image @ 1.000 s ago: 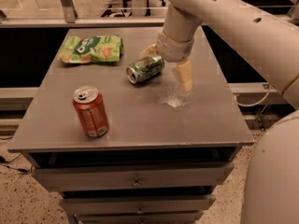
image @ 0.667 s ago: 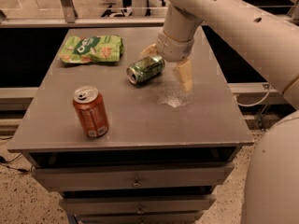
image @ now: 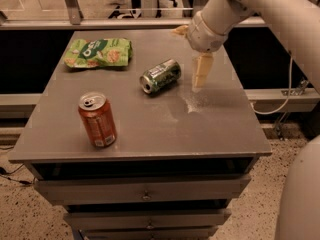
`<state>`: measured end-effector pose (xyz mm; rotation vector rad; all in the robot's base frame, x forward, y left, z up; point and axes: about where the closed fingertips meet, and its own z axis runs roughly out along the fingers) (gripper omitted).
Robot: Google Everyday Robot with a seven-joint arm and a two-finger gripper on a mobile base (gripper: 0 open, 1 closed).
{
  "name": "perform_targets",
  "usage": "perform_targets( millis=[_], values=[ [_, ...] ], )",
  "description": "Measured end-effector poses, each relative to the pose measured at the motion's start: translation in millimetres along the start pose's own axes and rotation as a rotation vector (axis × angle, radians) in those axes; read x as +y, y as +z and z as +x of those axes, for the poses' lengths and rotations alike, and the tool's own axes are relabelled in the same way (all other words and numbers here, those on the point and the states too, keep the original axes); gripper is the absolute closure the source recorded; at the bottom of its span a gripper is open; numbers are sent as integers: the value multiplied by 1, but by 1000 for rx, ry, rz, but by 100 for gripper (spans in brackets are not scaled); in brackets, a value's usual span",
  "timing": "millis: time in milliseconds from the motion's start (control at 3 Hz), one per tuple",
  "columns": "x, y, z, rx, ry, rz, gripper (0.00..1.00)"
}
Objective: Knock green can over
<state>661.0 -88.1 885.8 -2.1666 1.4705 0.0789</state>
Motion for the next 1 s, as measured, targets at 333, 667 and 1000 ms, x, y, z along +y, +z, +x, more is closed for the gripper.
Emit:
perform_targets(
  millis=[333, 667, 1000],
  values=[
    [-14, -16, 17, -79, 202, 97, 0],
    [-19, -37, 42, -181, 389, 187, 0],
    [-19, -39, 43, -203, 418, 193, 0]
  ],
)
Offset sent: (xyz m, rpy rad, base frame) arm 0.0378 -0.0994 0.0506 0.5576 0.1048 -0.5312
